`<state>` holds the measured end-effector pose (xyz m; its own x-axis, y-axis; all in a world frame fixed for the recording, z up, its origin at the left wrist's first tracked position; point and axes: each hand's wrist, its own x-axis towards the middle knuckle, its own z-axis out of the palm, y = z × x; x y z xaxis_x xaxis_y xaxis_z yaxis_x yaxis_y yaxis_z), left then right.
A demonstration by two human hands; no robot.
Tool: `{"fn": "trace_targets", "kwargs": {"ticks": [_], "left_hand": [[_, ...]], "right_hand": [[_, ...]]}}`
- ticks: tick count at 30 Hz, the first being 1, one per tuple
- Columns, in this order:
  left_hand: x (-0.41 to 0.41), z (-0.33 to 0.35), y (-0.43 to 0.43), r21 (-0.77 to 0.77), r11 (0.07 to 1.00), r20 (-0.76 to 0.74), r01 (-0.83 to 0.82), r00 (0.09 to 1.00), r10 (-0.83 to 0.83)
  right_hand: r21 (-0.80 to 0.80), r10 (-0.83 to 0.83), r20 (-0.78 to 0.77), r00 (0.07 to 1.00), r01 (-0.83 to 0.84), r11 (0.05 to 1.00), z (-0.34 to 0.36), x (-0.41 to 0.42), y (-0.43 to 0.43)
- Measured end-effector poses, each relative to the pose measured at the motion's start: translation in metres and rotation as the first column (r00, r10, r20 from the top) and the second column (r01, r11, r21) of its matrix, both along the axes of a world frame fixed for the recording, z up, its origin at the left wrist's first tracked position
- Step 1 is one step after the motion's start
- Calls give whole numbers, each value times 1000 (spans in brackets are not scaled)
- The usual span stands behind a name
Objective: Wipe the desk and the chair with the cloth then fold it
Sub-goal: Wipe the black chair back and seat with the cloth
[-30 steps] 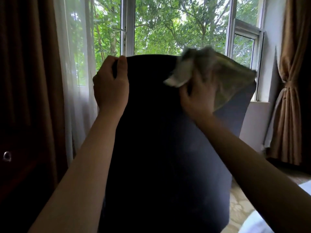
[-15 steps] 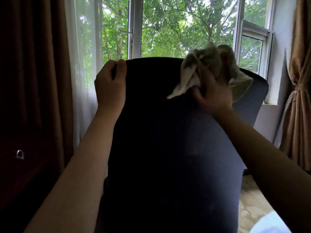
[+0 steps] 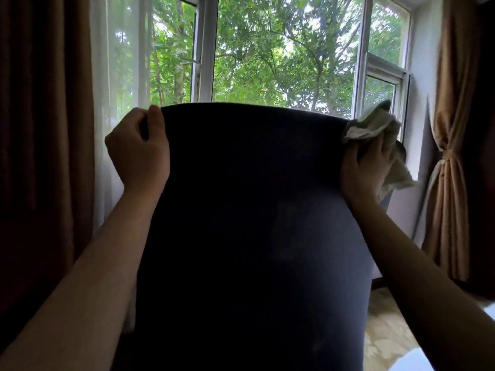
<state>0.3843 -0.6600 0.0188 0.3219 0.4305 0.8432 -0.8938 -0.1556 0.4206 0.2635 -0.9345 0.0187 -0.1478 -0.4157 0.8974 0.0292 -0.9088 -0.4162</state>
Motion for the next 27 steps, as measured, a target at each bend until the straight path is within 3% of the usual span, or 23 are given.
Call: {"fn": "trace_targets", "kwargs": {"ticks": [3,6,7,9,11,13,14,16,18,20,23,25,27], "left_hand": [[4,1,5,-15,993,-38,-118,992,117],[-7,8,6,88,908,-149,-410,896,419],[-13,13,1,137,878,-117,-458,873,473],[-27,28,-17,279,825,39,-492,864,503],[-42,44,-45,412,793,172,-450,892,417],[-54,53,-67,500,765,205,-406,914,351],[-57,55,-74,515,756,211,-404,915,345],[-53,54,-77,509,755,227,-413,911,344],[-49,53,-74,502,757,252,-417,908,333],[-50,51,-74,503,763,263,-406,913,313],[-56,52,-80,497,776,235,-389,921,311],[-58,51,-84,487,774,225,-404,915,335],[-60,50,-87,485,766,224,-422,906,358]], "right_hand": [[-76,-25,-22,999,23,997,0,0,8],[-273,-63,-104,993,32,962,-2,5,22],[-417,-122,-141,982,53,907,-3,8,27],[-707,-246,-176,953,52,705,-3,15,37],[-797,-229,-270,935,-83,599,-3,17,43],[-726,-123,-329,936,-167,667,-5,15,33],[-637,-85,-329,941,-155,755,-9,11,22],[-322,1,-325,946,-112,940,-19,1,-2],[-37,13,-203,979,-21,999,-33,-4,-29],[153,29,-3,1000,-28,988,-47,-5,-50],[447,196,232,953,-283,849,-62,-5,-78],[531,302,330,894,-440,724,-67,-7,-93],[566,314,357,880,-471,677,-69,-10,-93]]}}
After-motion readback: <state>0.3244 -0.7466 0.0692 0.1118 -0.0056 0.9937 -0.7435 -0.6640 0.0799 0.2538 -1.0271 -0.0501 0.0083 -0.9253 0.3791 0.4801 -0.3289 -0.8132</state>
